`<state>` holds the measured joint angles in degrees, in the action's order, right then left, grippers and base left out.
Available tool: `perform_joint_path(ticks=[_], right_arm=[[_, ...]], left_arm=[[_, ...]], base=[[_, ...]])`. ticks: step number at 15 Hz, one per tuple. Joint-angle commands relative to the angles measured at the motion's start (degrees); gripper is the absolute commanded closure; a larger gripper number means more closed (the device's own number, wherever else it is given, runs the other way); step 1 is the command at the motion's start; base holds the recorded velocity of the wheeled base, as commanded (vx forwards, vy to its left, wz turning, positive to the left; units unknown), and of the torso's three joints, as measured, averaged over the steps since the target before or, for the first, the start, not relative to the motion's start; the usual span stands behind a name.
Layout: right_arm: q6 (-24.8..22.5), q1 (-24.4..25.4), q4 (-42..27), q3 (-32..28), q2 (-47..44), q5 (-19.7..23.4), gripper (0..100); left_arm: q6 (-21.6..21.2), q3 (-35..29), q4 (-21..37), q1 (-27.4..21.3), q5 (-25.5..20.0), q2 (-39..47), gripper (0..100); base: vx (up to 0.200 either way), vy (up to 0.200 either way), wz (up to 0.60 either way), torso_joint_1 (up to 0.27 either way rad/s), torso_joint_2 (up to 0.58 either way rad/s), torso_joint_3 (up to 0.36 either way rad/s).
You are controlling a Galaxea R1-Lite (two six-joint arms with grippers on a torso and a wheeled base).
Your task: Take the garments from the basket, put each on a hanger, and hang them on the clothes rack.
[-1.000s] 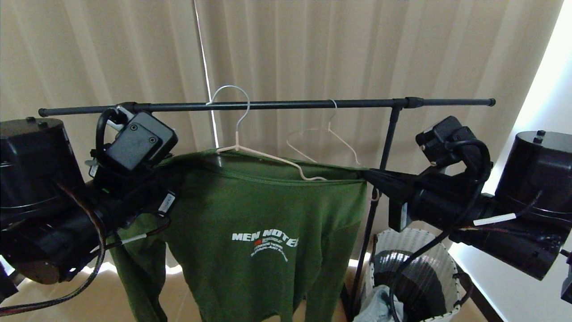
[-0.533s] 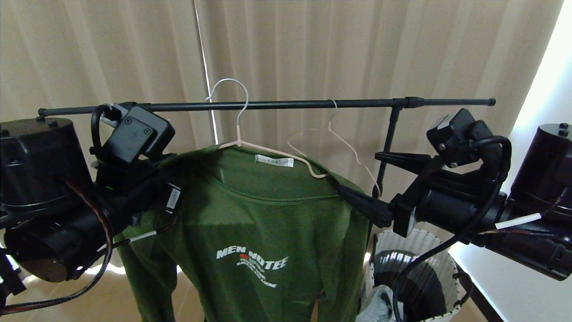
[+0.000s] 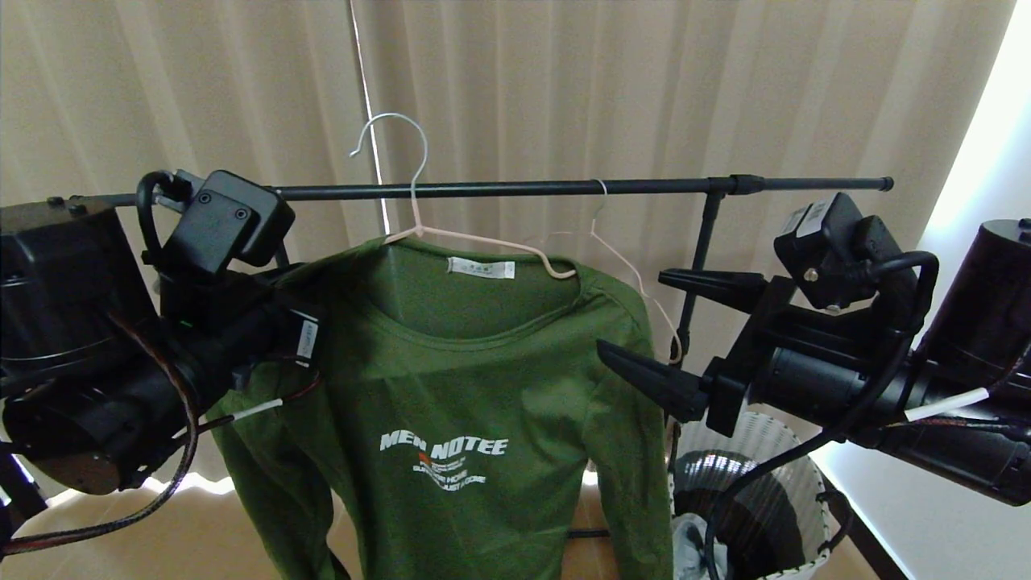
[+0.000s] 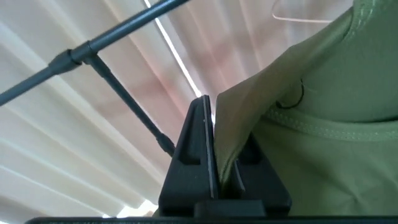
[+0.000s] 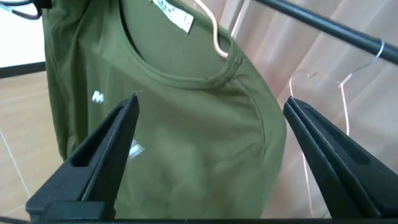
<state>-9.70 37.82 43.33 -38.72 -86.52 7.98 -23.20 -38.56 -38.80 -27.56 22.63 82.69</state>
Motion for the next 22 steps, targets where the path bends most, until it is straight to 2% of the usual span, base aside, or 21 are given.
perform_joint_path(ticks=[1,3,4,6,9,11,14,22], right_arm=[[-0.1,0.0,0.0,0.0,-0.3,0.0,0],[-0.9,0.0,0.2,-1.4,-1.9,-0.3,0],[-3.8,0.0,0.2,-4.2,-3.5,-0.4,0],[-4.2,0.1,-0.3,-7.4,-5.3,-0.6,0],[-6.2,0.1,-0.3,-13.2,-11.0,-6.3,0],[-6.3,1.1,-0.4,-16.3,-14.0,-8.0,0],[-7.4,1.6,-3.2,-18.8,-16.8,-10.6,0],[-10.6,3.0,-6.1,-24.0,-20.0,-13.2,0]], left_arm=[[0.1,0.5,0.0,0.1,0.0,0.1,100],[0.2,1.0,0.0,-1.4,-0.2,0.0,100],[0.2,1.3,0.0,-2.6,-0.1,0.0,100],[0.2,1.3,0.0,-3.6,-0.1,0.1,100],[0.0,2.1,-0.1,-4.2,-0.2,-0.1,100],[0.1,3.6,-1.0,-4.2,-0.2,-0.2,100],[0.0,5.5,-5.6,-4.2,-0.4,0.0,100],[-0.1,6.8,-5.9,-4.3,-0.5,-0.4,100]], base=[[0.0,0.0,0.0,0.0,0.0,0.0],[0.0,0.0,0.0,0.0,0.0,0.0],[0.0,0.0,0.0,0.0,0.0,0.0],[0.0,0.0,0.0,0.0,0.0,0.0],[0.0,0.0,0.0,0.0,0.0,0.0],[0.0,0.0,0.0,0.0,0.0,0.0],[0.0,0.0,0.0,0.0,0.0,0.0],[0.0,0.0,0.0,0.0,0.0,0.0]])
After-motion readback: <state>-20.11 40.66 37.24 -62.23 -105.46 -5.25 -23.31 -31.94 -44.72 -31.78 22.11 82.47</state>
